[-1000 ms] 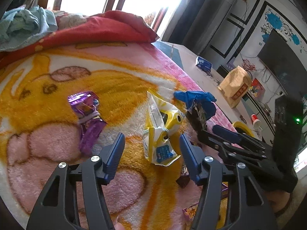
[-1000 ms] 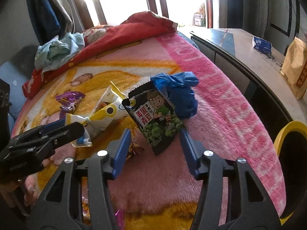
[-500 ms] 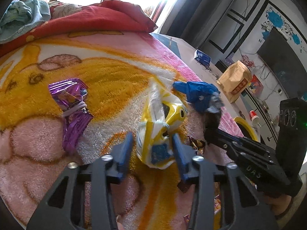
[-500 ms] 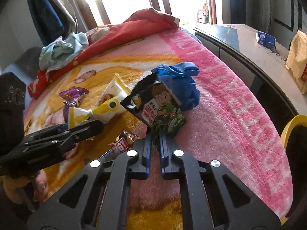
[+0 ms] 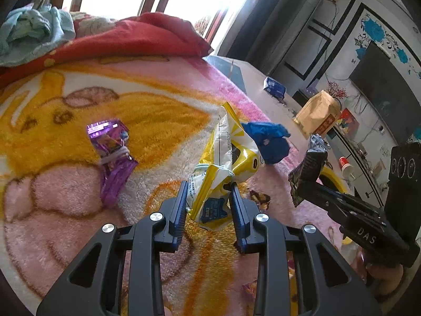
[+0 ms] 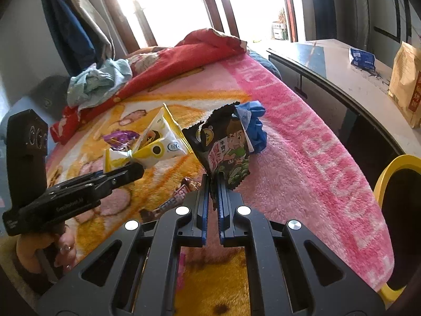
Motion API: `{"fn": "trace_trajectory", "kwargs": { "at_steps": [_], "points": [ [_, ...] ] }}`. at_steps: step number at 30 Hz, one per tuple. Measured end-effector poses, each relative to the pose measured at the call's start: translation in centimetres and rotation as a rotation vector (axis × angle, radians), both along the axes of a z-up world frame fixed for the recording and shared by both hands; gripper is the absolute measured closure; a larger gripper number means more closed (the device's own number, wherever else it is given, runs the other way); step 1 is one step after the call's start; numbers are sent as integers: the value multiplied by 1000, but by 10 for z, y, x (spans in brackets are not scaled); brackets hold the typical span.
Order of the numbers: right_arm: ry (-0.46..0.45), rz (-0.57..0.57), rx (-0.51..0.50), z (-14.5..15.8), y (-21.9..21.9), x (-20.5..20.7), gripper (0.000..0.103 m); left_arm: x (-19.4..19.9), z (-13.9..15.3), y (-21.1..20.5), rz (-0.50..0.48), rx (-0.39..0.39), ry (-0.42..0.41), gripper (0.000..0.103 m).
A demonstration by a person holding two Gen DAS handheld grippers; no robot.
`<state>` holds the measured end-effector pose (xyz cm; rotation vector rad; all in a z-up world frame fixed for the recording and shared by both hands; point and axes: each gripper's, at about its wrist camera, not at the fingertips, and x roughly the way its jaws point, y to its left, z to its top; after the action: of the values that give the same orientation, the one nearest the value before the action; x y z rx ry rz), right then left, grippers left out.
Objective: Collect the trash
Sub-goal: 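Grasp the yellow-white snack bag with the left gripper while the right grasps the green snack bag, then carry the yellow-white bag and green snack bag over the bin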
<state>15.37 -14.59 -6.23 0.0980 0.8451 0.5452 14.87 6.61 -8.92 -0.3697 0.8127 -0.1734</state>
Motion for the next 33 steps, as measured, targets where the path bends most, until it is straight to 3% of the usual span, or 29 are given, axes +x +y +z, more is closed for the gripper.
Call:
{"fn": "trace_trajectory", "kwargs": {
  "at_steps": [15,33],
  "points": [
    [-43,-11,33,25,-20,-18,100,-16,44,-22,-42,32,-112,74],
    [-74,-148,50,40,-85,-23,100,-12,69,-74,-158,47,-179,74]
  ]
}}
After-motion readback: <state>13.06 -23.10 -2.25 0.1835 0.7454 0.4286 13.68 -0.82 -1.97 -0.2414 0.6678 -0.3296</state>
